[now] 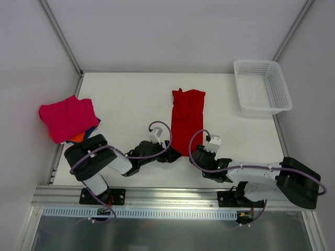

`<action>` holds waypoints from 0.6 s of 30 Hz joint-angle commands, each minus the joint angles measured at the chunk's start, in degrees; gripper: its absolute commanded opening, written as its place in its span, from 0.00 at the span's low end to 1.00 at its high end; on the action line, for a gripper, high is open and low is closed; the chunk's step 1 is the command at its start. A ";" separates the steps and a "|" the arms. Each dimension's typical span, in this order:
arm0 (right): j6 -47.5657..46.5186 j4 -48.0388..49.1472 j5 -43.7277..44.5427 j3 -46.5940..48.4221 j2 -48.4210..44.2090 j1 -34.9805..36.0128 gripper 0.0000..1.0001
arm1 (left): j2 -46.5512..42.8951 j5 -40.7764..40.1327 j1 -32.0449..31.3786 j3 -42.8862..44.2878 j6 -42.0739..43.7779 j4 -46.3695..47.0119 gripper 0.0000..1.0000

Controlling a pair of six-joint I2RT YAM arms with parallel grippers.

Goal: Fold and stack the t-shirts
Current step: Fold the tshirt

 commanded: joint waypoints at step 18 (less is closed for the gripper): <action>1.22 -8.63 5.35 -2.48 -13.42 3.07 0.87 | 2.69 -1.27 0.37 0.12 0.27 -12.90 0.90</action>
